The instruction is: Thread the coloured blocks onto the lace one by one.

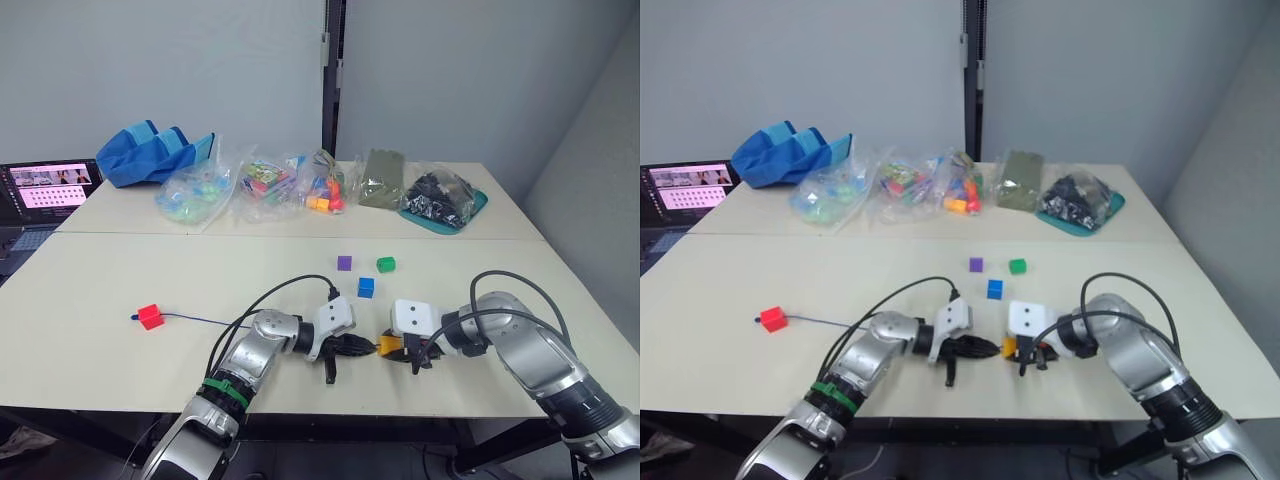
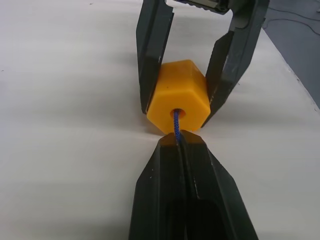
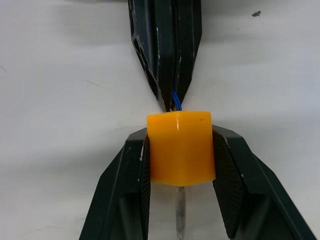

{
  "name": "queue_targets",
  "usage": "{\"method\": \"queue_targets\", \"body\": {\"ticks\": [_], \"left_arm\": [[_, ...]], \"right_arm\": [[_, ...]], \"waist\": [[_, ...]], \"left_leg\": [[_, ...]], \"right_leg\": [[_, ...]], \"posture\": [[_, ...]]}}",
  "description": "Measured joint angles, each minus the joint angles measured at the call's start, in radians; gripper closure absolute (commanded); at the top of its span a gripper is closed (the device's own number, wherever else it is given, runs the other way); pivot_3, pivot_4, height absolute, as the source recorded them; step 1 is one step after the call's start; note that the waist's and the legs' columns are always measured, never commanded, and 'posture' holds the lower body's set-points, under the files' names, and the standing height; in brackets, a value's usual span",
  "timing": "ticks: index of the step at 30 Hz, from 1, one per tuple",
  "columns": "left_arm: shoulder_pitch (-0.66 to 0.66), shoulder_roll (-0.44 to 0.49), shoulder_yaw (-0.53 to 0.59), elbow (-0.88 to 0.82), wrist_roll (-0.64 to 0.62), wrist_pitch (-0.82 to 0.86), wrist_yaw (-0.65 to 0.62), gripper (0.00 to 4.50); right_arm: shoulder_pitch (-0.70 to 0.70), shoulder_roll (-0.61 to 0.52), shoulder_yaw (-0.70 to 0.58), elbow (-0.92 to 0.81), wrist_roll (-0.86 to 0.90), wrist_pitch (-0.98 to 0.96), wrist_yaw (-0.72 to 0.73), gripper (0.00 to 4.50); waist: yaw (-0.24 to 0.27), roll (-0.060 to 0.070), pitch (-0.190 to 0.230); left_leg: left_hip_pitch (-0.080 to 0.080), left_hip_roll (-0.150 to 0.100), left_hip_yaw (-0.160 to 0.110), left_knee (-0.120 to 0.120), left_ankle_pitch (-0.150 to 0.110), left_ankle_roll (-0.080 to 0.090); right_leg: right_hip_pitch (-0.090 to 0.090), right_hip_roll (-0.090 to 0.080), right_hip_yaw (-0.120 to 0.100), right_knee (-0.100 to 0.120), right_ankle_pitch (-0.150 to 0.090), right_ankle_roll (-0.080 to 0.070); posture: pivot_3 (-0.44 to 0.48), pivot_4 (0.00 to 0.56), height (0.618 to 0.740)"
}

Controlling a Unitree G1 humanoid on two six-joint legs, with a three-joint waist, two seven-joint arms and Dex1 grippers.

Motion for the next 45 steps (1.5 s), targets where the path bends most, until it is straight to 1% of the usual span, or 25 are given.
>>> {"method": "queue_targets", "body": {"ticks": [2, 8, 10, 12, 14, 15, 16, 17, 19, 23, 26, 29, 31, 32, 37, 39, 40, 45], "left_arm": [[-0.002, -0.003, -0.001, 0.003, 0.004, 0.0, 0.003, 4.5], [-0.006, 0.022, -0.003, -0.02, -0.002, 0.038, -0.017, 2.71], [-0.008, 0.029, -0.005, -0.032, -0.005, 0.057, -0.034, 2.06], [-0.01, 0.049, -0.005, -0.049, -0.008, 0.076, -0.051, 1.35], [-0.012, 0.064, -0.001, -0.057, -0.008, 0.077, -0.057, 0.77], [-0.012, 0.067, 0.001, -0.057, -0.008, 0.073, -0.057, 0.39], [-0.012, 0.069, 0.001, -0.057, -0.008, 0.068, -0.058, 0.1], [-0.013, 0.066, 0.001, -0.055, -0.008, 0.063, -0.059, 0.04], [-0.014, 0.043, 0.001, -0.049, -0.008, 0.039, -0.061, 0.04], [-0.02, 0.005, -0.001, -0.017, -0.008, 0.015, -0.061, 0.04], [-0.037, -0.043, -0.002, 0.034, -0.004, -0.018, -0.04, 0.04], [-0.058, -0.069, -0.005, 0.082, 0.0, -0.057, -0.023, 0.04], [-0.071, -0.076, -0.017, 0.117, 0.016, -0.068, -0.019, 0.59], [-0.077, -0.076, -0.023, 0.131, 0.028, -0.072, -0.015, 0.79], [-0.089, -0.071, -0.026, 0.153, 0.036, -0.088, -0.027, 2.52], [-0.089, -0.065, -0.025, 0.151, 0.034, -0.087, -0.038, 3.14], [-0.089, -0.062, -0.025, 0.151, 0.034, -0.086, -0.044, 3.2], [-0.086, -0.057, -0.027, 0.14, 0.035, -0.08, -0.056, 3.2]], "right_arm": [[0.0, -0.001, 0.0, 0.0, 0.0, 0.004, 0.001, 3.31], [0.0, 0.001, 0.0, -0.004, 0.002, 0.013, -0.001, 3.31], [-0.002, 0.003, -0.001, -0.007, 0.006, 0.026, -0.001, 2.27], [0.001, 0.008, 0.0, -0.009, 0.032, 0.056, 0.008, 1.57], [0.008, 0.005, -0.002, -0.024, 0.048, 0.085, 0.013, 0.97], [0.008, 0.003, -0.003, -0.032, 0.058, 0.094, 0.014, 0.59], [0.009, -0.004, -0.006, -0.046, 0.069, 0.101, 0.015, 0.26], [0.012, -0.013, -0.014, -0.059, 0.078, 0.107, 0.015, 0.03], [0.035, -0.053, -0.053, -0.091, 0.1, 0.132, 0.016, 0.03], [0.071, -0.131, -0.132, -0.137, 0.145, 0.184, 0.02, 0.03], [0.105, -0.164, -0.172, -0.166, 0.164, 0.204, 0.011, 0.03], [0.133, -0.176, -0.193, -0.167, 0.171, 0.201, -0.01, 0.03], [0.151, -0.18, -0.198, -0.166, 0.159, 0.182, -0.035, 0.0], [0.152, -0.18, -0.197, -0.165, 0.155, 0.173, -0.046, 0.0], [0.153, -0.18, -0.19, -0.162, 0.12, 0.115, -0.088, 0.0], [0.156, -0.173, -0.185, -0.155, 0.115, 0.093, -0.098, 0.0], [0.156, -0.167, -0.178, -0.148, 0.11, 0.083, -0.1, 0.0], [0.156, -0.136, -0.143, -0.114, 0.097, 0.052, -0.107, 0.0]], "waist": [[0.001, 0.0, 0.0], [0.001, 0.0, 0.0], [0.001, 0.0, 0.0], [-0.001, 0.0, 0.0], [0.0, 0.0, 0.0], [0.0, 0.0, 0.0], [0.0, 0.0, 0.0], [0.001, 0.0, 0.0], [0.01, 0.0, 0.0], [0.009, 0.0, 0.0], [0.004, 0.0, 0.0], [-0.001, 0.0, 0.0], [-0.004, 0.0, 0.0], [-0.005, 0.0, 0.0], [-0.002, 0.0, 0.0], [-0.001, 0.0, 0.0], [-0.001, 0.0, 0.0], [-0.001, 0.0, 0.0]], "left_leg": [[0.0, 0.0, 0.0, 0.0, 0.0, 0.0], [0.0, 0.0, 0.0, 0.0, 0.0, 0.0], [0.0, 0.0, 0.0, 0.0, 0.0, 0.0], [0.0, 0.0, 0.0, 0.0, 0.0, 0.0], [0.0, 0.0, 0.0, 0.0, 0.0, 0.0], [0.0, 0.0, 0.0, 0.0, 0.0, 0.0], [-0.001, 0.0, 0.0, 0.0, 0.0, 0.0], [-0.001, 0.0, 0.0, 0.0, 0.0, 0.0], [-0.002, 0.0, 0.0, 0.001, 0.0, 0.0], [-0.002, 0.0, 0.0, 0.0, 0.0, 0.0], [-0.002, 0.0, 0.0, 0.0, 0.0, 0.0], [-0.002, 0.0, 0.0, 0.0, 0.0, 0.0], [-0.002, -0.001, 0.0, 0.0, 0.0, 0.0], [-0.002, -0.001, 0.0, 0.0, 0.0, 0.0], [-0.002, -0.001, 0.0, 0.0, 0.0, 0.0], [-0.002, 0.0, 0.0, 0.0, 0.0, 0.0], [-0.002, 0.0, 0.0, 0.0, 0.0, 0.0], [-0.002, -0.001, 0.0, 0.0, 0.0, 0.0]], "right_leg": [[0.0, 0.0, 0.0, 0.0, 0.0, 0.0], [0.0, 0.0, 0.0, 0.0, 0.0, 0.0], [0.0, 0.0, 0.0, 0.0, 0.0, 0.0], [-0.001, 0.0, 0.0, 0.0, 0.0, 0.0], [-0.001, 0.0, 0.0, 0.0, 0.0, 0.0], [-0.001, 0.0, 0.0, 0.0, 0.0, 0.0], [-0.001, 0.0, 0.0, 0.0, 0.0, 0.0], [-0.001, 0.0, 0.0, 0.0, 0.0, 0.0], [-0.001, -0.001, 0.0, -0.001, 0.0, 0.0], [-0.001, -0.001, 0.0, -0.001, 0.0, 0.0], [-0.001, -0.001, 0.0, -0.001, 0.0, 0.0], [-0.001, -0.001, 0.0, -0.001, 0.0, 0.0], [-0.001, -0.001, 0.0, -0.001, 0.0, 0.0], [-0.001, -0.001, 0.0, -0.001, 0.0, 0.0], [-0.001, -0.001, 0.0, -0.001, 0.0, 0.0], [-0.001, -0.001, 0.0, -0.001, 0.0, 0.0], [-0.001, -0.001, 0.0, -0.001, 0.0, 0.0], [-0.001, -0.001, 0.0, -0.001, 0.0, 0.0]], "posture": [[0.0, 0.15, 0.717], [0.0, 0.15, 0.717], [0.0, 0.15, 0.717], [0.0, 0.15, 0.717], [0.0, 0.15, 0.717], [0.0, 0.15, 0.717], [0.0, 0.15, 0.717], [0.0, 0.15, 0.717], [0.0, 0.15, 0.717], [0.0, 0.15, 0.717], [0.0, 0.15, 0.717], [0.0, 0.15, 0.717], [0.0, 0.15, 0.717], [0.0, 0.15, 0.717], [0.0, 0.15, 0.717], [0.0, 0.15, 0.717], [0.0, 0.15, 0.717], [0.0, 0.15, 0.717]]}}
